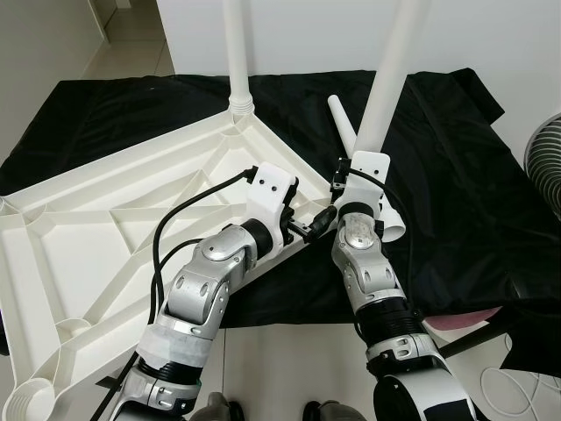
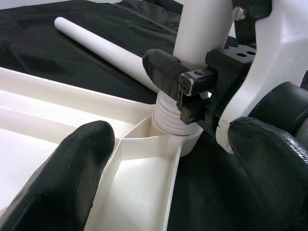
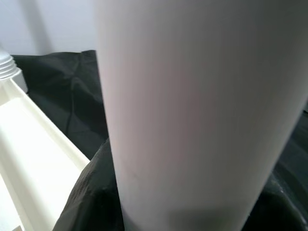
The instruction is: Building children table
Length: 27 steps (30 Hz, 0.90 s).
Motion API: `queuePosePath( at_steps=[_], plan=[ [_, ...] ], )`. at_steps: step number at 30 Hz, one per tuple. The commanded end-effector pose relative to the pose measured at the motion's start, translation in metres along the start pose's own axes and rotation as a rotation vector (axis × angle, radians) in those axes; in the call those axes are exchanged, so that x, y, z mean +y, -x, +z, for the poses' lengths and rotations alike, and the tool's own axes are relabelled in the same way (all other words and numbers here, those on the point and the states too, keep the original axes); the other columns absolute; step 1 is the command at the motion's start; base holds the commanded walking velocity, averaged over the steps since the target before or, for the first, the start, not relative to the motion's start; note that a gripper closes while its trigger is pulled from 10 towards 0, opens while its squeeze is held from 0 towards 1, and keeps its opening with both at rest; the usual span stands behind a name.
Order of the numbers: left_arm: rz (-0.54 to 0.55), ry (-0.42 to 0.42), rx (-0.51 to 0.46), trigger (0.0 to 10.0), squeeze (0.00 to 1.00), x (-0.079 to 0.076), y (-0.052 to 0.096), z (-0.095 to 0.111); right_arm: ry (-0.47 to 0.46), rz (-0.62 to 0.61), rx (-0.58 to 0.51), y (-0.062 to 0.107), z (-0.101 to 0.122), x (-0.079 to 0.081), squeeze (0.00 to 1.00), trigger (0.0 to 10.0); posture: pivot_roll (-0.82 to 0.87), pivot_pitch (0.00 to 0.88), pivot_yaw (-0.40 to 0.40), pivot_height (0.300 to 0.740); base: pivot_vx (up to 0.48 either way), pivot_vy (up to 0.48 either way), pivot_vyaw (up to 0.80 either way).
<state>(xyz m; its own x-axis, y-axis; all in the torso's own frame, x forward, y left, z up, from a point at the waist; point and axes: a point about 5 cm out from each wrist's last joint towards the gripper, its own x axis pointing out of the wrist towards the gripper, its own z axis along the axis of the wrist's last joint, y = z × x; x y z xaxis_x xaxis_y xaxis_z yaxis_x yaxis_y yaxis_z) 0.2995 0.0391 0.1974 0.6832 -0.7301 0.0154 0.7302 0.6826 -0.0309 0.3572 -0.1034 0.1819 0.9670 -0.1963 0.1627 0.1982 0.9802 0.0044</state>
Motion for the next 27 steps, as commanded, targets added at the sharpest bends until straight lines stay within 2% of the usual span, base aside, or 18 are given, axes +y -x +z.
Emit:
queuePosePath(
  at_steps=[1,11,19,20,27],
  plan=[
    [0.082,0.001,0.0,10.0,0.0,0.005,0.0,-0.001,0.012,0.0,-0.014,-0.002,0.001,-0.003,0.0,10.0,-0.1,0.098,0.025,0.74,0.0,0.0,0.0],
    [0.08,0.005,-0.001,10.0,0.0,0.004,-0.001,-0.001,0.018,-0.046,0.003,-0.008,-0.001,-0.015,0.0,10.0,-0.11,0.102,0.028,0.74,0.0,0.0,0.0],
    [0.077,0.006,-0.001,10.0,0.0,0.004,-0.001,-0.001,0.014,-0.047,0.001,-0.008,0.0,-0.016,0.02,10.0,-0.11,0.102,0.028,0.74,0.0,0.0,0.0],
    [0.076,0.006,0.0,10.0,0.0,0.003,-0.001,-0.001,0.006,-0.03,-0.011,-0.007,0.001,-0.016,1.0,10.0,-0.1,0.103,0.028,0.74,0.0,0.0,0.0],
    [0.077,0.008,0.002,10.0,0.0,0.003,0.0,-0.001,-0.058,0.081,-0.106,-0.008,0.014,-0.016,1.0,10.0,-0.11,0.104,0.028,0.74,0.0,0.0,0.0]
  ],
)
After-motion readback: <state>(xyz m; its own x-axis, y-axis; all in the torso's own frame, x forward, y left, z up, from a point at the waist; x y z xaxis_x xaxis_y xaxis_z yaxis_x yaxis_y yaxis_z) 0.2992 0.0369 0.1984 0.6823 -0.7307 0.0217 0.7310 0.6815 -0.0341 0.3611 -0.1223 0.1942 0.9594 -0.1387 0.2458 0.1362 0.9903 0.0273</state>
